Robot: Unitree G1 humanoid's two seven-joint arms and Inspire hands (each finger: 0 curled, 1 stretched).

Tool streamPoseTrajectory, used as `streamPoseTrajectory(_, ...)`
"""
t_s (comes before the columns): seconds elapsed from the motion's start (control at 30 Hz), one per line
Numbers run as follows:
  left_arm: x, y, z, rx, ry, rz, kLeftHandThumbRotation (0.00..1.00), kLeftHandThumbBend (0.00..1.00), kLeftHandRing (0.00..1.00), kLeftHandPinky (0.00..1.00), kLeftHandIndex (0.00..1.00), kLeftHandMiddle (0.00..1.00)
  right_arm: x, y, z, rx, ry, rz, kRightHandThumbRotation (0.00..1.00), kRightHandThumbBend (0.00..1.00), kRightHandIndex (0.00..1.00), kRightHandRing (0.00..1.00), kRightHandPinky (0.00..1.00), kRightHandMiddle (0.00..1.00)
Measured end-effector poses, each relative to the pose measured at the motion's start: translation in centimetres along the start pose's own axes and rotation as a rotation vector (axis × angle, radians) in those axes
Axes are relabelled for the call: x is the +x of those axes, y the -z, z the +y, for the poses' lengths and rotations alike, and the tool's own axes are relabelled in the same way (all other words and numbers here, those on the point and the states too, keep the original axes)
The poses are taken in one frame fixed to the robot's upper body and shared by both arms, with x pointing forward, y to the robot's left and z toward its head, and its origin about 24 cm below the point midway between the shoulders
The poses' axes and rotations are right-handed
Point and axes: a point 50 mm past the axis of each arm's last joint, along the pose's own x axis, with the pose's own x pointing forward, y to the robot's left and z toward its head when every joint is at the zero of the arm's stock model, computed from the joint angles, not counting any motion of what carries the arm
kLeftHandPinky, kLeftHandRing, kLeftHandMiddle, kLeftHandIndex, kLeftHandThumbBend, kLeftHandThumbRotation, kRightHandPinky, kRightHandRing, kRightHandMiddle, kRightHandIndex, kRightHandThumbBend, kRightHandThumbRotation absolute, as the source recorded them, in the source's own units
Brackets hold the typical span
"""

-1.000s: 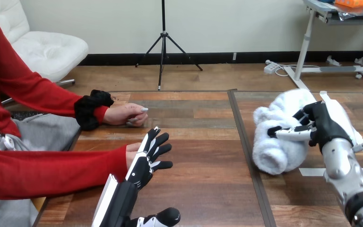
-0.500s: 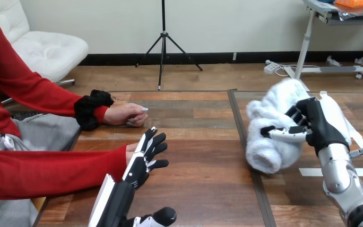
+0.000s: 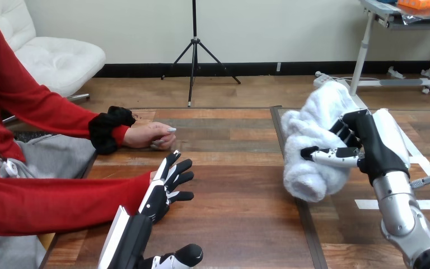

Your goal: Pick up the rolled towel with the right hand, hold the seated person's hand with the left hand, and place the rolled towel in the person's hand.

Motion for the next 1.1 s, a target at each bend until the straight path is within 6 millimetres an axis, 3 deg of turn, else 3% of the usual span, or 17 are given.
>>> streamPoseTrajectory(0.33,0.3,-0.1,0.6,0.070,0.013,0.018,0.84,1.00,0.89,0.74,0.98,0.93,-0.5,-0.5,0.4,-0.034,0.008,-0.084,0.00,0.69,0.16,0.17,0.14,0.20)
streamPoseTrajectory(0.77,0.8,-0.3,2.1,0.077,-0.018,0.026,0.59,1.00,0.94,0.88,0.98,0.95,-1.1,-1.0,1.0,-0.086,0.035,-0.178,0.00,0.69,0.15,0.14,0.11,0.17)
streamPoseTrajectory(1.1,1.4,-0.9,3.3,0.163,-0.054,0.021,0.47,1.00,0.90,0.88,0.91,0.90,-1.3,-1.8,1.2,-0.068,0.042,-0.264,0.00,0.69,0.14,0.13,0.12,0.16)
